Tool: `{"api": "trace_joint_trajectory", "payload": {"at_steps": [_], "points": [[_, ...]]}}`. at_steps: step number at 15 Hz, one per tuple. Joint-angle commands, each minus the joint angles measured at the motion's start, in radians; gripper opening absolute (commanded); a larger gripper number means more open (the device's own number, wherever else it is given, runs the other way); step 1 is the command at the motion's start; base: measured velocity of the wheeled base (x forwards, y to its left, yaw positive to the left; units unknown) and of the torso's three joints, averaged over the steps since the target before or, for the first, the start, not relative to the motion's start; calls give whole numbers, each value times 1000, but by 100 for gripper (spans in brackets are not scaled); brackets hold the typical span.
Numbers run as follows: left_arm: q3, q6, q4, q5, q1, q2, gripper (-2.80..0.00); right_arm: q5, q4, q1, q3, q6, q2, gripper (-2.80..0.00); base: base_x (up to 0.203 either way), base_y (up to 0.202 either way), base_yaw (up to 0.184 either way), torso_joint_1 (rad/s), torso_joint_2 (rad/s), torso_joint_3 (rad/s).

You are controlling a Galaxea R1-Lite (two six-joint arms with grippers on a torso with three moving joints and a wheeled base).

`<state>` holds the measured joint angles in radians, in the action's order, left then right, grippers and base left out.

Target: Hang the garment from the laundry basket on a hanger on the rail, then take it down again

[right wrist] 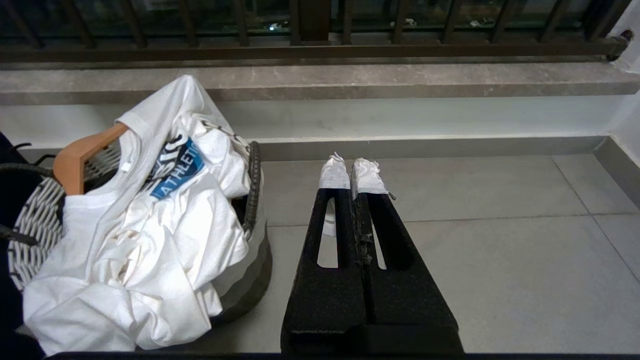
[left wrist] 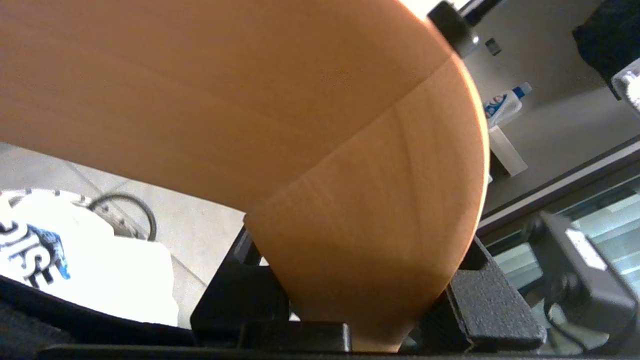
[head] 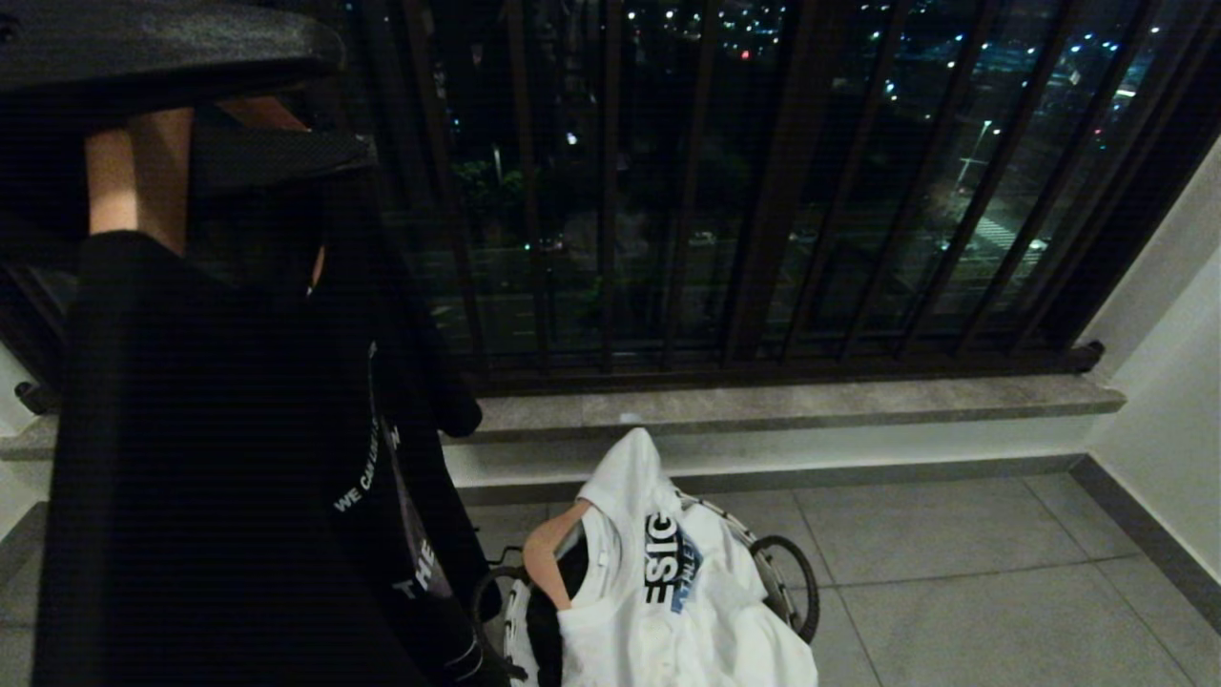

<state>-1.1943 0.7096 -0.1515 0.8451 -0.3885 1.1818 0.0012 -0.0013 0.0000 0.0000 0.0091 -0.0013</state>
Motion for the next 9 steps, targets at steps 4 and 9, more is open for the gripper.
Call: {"api": "trace_joint_trajectory", "payload": {"at_steps": [4,9], "points": [[-113,5,3,5,-13,107,-280,0,0,0,0,0,1,-280,0,0,0,0,0,0],[-299,-6,162,0,-82,204,-280,0,0,0,0,0,1,-280,0,0,0,0,0,0]]}}
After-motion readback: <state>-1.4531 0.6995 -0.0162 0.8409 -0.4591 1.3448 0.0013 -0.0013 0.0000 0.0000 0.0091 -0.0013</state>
